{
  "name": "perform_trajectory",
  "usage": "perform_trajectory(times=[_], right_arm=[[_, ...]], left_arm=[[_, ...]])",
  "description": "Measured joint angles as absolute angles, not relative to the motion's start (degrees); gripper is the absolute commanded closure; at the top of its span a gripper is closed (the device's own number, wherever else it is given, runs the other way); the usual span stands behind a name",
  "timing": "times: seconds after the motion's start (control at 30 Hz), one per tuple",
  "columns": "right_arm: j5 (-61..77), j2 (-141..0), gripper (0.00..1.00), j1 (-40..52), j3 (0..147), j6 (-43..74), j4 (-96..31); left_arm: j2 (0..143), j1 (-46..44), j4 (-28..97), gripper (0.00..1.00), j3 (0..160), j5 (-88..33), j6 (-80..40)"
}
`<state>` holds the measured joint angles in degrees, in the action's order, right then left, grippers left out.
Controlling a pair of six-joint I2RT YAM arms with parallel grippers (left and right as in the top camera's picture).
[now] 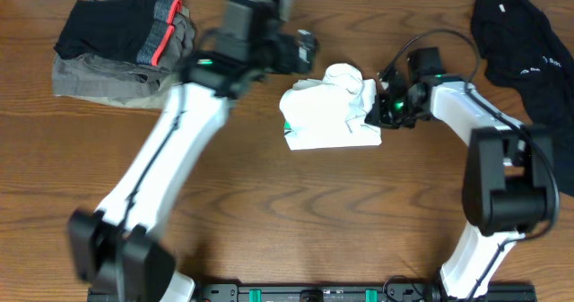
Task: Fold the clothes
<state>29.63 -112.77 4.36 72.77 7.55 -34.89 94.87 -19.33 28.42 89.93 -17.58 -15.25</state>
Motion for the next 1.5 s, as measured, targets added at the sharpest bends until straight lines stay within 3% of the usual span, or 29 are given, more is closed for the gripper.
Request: perform_trajectory(times=[0.13, 0.3, 0.4, 0.67, 0.97, 1.1, 1.17, 1.27, 1.33, 1.5], right_arm=[[28.56, -104.79, 0.75, 4.29, 72.79, 8.03, -34.72], [28.23, -97.03, 0.46, 4.71, 72.93, 6.63, -32.8], [28.25, -96.12, 0.36, 6.76, 72.99, 3.75, -30.76], [27.4, -98.5, 0.3, 16.47, 72.99, -7.2, -25.45], [24.84, -105.62, 0.28, 20.03, 72.99, -14.24, -17.19], [24.38, -107.7, 0.33, 20.18, 72.99, -15.92, -15.84], [24.32, -108.09, 0.44, 20.27, 72.99, -16.58, -15.27], [24.12, -108.27, 0.83, 20.53, 72.99, -17.52, -14.59], [23.97, -108.27, 0.97, 20.73, 72.99, -17.63, -14.09], [23.94, -108.27, 0.99, 20.86, 72.99, -16.32, -14.22]], left_arm=[[91.66, -13.23, 32.05, 0.02, 90.19, -17.56, -15.25], [92.2, -7.03, 36.27, 0.02, 90.24, -17.56, -14.92], [92.31, -4.25, 37.15, 0.02, 90.24, -17.58, -13.74], [92.31, -0.95, 39.05, 0.02, 90.24, -17.58, -8.14], [92.31, -0.89, 40.56, 0.02, 90.24, -17.56, -4.23], [92.31, -0.89, 40.58, 0.02, 90.24, -17.58, -3.97], [92.31, -0.89, 40.58, 0.02, 90.24, -17.56, -3.97], [92.31, -0.89, 40.56, 0.02, 90.24, -17.56, -3.95], [92.31, -0.89, 40.53, 0.02, 90.24, -17.56, -3.81], [92.31, -0.89, 40.53, 0.02, 90.24, -17.56, -3.51]])
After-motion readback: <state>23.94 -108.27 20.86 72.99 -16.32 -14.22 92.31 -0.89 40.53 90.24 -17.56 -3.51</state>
